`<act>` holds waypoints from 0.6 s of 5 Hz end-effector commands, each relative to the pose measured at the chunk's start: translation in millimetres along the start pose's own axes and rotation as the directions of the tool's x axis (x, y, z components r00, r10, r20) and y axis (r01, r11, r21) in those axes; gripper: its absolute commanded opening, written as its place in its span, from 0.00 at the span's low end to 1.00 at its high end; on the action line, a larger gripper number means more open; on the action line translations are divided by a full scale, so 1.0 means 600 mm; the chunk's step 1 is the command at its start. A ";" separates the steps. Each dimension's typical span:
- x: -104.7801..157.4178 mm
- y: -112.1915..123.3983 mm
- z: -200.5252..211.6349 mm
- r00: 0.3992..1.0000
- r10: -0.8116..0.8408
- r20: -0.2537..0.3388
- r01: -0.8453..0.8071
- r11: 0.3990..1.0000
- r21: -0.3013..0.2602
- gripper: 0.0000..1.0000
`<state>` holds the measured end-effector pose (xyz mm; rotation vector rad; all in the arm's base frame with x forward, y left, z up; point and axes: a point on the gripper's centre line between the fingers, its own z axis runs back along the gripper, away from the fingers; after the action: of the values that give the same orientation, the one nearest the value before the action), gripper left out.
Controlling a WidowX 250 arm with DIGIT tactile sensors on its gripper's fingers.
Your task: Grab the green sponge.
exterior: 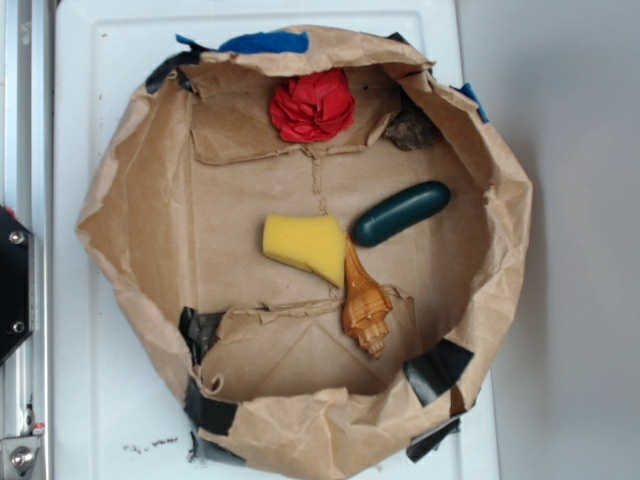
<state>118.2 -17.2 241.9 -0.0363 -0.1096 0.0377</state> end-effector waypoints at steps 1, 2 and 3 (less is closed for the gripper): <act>0.000 0.000 0.000 1.000 0.000 0.000 0.000 1.000 0.000 1.00; 0.060 -0.016 -0.003 0.999 -0.011 0.042 0.011 1.000 0.011 1.00; 0.106 -0.021 -0.017 0.997 -0.010 0.073 0.012 1.000 -0.025 1.00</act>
<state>179.3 -31.7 228.3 -0.0568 -0.1436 0.0022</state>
